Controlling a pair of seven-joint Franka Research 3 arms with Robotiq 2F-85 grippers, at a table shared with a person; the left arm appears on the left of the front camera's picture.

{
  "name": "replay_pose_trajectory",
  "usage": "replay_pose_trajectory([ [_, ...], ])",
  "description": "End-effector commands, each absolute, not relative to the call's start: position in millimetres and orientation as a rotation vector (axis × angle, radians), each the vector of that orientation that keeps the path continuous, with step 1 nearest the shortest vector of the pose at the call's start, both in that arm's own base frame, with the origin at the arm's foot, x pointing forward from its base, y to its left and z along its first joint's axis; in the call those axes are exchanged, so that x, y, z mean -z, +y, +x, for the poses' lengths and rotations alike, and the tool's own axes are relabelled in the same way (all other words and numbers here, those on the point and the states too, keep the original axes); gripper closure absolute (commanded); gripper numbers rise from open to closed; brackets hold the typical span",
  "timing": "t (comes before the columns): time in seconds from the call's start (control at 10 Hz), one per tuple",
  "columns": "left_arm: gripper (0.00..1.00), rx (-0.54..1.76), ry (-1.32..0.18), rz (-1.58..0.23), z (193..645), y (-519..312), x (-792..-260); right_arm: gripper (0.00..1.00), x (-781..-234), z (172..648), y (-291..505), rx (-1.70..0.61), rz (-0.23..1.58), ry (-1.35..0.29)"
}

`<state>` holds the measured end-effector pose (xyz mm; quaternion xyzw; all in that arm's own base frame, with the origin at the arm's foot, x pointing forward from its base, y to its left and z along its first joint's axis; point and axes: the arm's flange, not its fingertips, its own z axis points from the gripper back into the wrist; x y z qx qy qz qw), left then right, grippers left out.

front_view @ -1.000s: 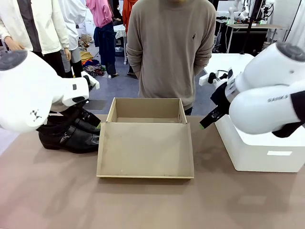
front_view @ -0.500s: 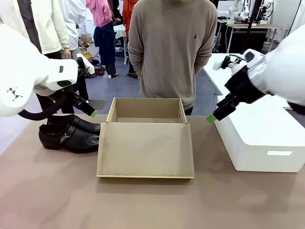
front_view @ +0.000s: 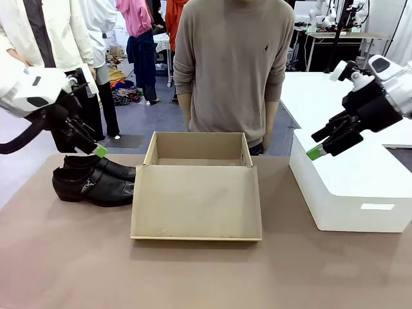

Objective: Pack the shoes into the box.
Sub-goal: Place one shoe of the Shoes into the Shoes Box.

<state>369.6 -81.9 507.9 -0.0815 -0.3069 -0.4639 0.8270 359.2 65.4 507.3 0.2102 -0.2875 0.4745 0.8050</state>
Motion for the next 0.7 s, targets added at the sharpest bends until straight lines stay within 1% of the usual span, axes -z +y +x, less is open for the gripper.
replay_pose_trajectory([
  [0.0,0.0,1.015,-0.656,-0.2,371,-68,-512,0.0,-506,365,52,-1.047,0.52,-0.635],
  [0.3,0.0,1.03,-0.68,-0.235,366,-60,-526,0.0,-506,363,43,-1.057,0.546,-0.647],
  [0.5,0.0,1.018,-0.704,-0.248,364,-61,-532,0.0,-506,362,43,-1.057,0.549,-0.65],
  [0.6,0.0,0.979,-0.706,-0.258,365,-61,-532,0.0,-505,357,43,-1.025,0.537,-0.626],
])
